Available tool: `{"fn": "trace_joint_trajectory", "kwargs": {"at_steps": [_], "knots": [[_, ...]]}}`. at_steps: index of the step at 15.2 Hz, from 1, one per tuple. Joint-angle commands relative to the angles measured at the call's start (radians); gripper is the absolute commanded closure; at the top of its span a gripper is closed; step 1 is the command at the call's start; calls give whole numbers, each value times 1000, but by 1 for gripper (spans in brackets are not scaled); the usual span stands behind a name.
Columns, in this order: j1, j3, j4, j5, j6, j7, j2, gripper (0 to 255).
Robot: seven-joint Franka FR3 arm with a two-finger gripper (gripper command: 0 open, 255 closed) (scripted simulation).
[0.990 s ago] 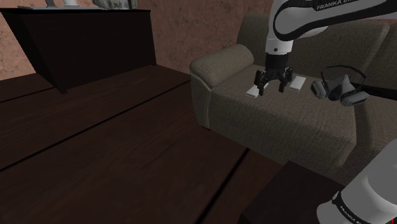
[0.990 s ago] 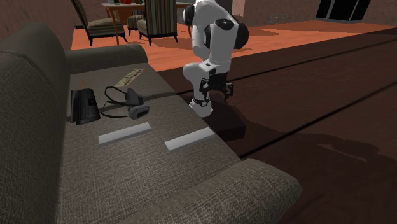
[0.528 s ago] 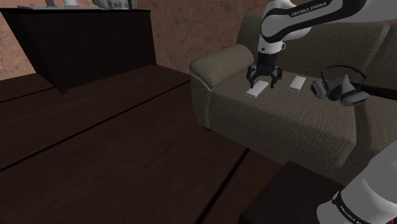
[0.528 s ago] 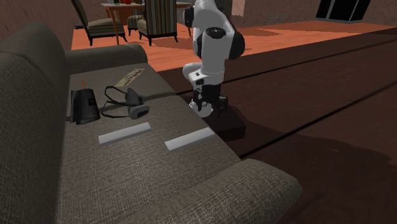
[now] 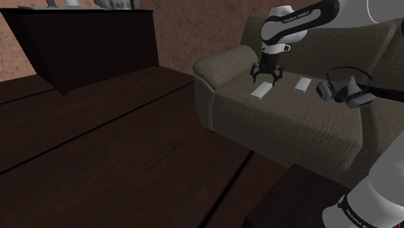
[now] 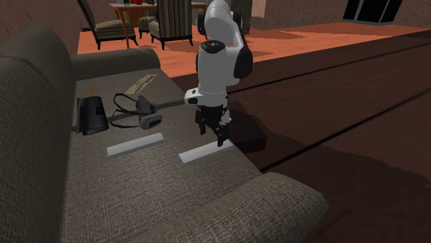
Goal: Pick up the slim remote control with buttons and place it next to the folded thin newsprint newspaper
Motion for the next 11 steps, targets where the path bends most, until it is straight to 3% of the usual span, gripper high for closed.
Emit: {"fn": "trace_joint_trajectory", "kwargs": {"at_steps": [1,11], "knots": [[-15,-17,54,3,9,48,46,0],[-17,-19,-13,5,105,49,75,0]]}}
